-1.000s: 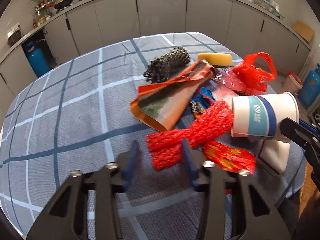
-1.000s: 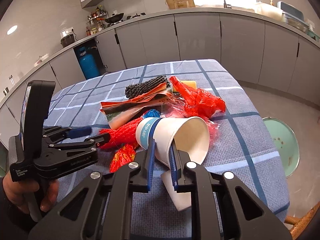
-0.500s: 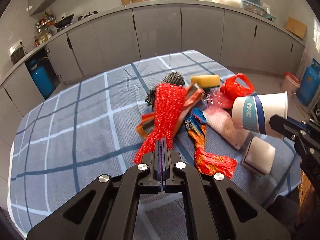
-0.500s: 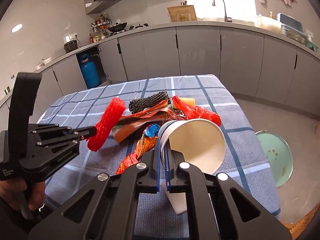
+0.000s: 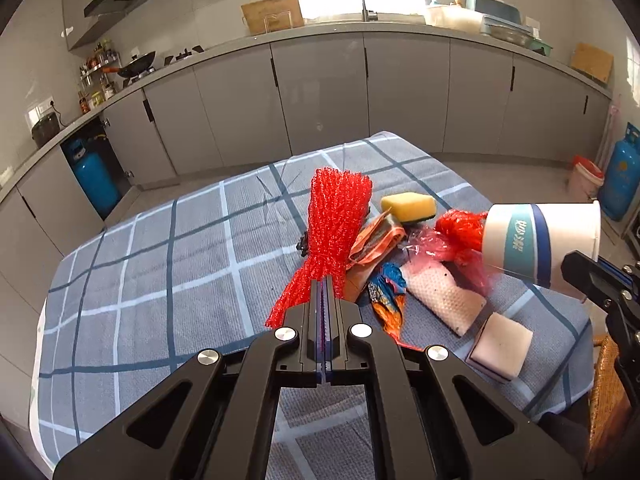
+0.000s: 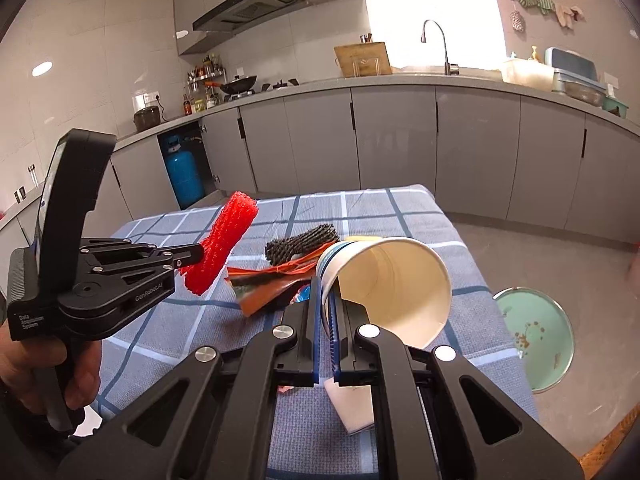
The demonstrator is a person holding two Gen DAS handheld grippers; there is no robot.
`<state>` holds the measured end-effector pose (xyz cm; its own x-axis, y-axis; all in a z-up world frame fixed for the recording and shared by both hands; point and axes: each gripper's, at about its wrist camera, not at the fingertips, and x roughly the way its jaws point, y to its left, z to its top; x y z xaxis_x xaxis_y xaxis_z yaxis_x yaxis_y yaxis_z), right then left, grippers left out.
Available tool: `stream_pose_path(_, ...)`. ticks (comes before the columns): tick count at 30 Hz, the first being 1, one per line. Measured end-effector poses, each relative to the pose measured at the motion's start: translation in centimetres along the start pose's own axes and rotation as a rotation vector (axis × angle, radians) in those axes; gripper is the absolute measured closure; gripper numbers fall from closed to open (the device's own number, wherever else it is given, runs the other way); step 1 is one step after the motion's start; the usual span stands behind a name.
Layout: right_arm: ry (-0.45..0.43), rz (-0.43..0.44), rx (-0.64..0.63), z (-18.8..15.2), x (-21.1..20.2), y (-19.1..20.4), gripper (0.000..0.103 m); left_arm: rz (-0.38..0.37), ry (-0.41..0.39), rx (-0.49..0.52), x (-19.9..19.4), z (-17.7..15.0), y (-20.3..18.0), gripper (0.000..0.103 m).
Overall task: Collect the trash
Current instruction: 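Carry the cup and mesh net over the green basin and release both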
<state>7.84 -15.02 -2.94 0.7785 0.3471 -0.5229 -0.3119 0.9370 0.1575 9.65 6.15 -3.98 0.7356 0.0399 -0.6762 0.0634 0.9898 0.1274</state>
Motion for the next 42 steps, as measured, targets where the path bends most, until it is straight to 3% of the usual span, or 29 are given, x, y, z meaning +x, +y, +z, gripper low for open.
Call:
stream_pose_path(19,-0.078,-0.096,0.059,0.9,-3.0,-4.0,0.097,-0.028,-0.127,0.045,-3.0,4.4,-3.6,0.101)
stream_pose_path(42,-0.101,-0.287,0.148,1.1,-3.0,-14.5,0.097,-0.191,-0.173,0.211,-0.4,8.6,-16.3,0.101)
